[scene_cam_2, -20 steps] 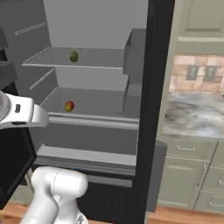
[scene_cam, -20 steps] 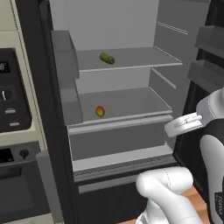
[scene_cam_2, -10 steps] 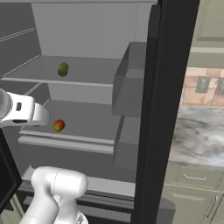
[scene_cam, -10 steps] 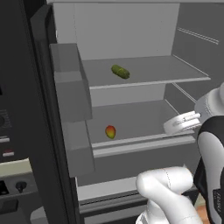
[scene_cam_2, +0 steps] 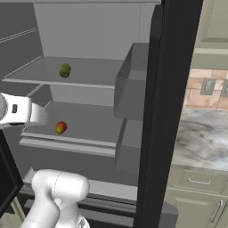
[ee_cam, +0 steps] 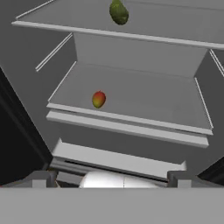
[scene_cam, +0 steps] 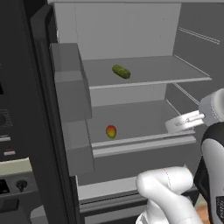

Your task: Open the fridge, remove the mango, cucumber, and steak, and place them on any counter.

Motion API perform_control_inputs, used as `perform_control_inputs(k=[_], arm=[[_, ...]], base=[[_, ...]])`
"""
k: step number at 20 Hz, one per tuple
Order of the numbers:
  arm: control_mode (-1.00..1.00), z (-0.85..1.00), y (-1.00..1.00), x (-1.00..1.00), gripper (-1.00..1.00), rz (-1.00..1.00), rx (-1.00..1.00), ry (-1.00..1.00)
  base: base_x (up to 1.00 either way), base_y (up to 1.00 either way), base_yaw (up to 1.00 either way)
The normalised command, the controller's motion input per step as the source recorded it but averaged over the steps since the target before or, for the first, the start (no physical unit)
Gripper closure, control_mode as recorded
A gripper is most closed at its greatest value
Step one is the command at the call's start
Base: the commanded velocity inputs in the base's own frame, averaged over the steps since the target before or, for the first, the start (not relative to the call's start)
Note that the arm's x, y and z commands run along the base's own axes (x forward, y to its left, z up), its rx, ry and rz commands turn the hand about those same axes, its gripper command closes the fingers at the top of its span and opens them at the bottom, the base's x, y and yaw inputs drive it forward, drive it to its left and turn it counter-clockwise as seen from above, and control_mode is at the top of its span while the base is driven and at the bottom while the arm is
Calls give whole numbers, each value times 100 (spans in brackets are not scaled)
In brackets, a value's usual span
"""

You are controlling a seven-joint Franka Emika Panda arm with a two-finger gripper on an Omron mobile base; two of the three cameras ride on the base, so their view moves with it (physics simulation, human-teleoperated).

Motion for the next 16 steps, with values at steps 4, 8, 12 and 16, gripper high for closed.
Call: perform_control_inputs(k=[4, 8, 12, 16], arm=[[-100, 37, 4, 21, -100, 0, -3, -23], [-100, 49, 12, 40, -100, 0, -2, -7], [-100, 18, 8, 77, -100, 0, 0, 2], [-100, 3, 3, 62, -100, 0, 0, 2]], base=[[0, 0, 0], [0, 0, 0], [0, 0, 0], [0, 0, 0]])
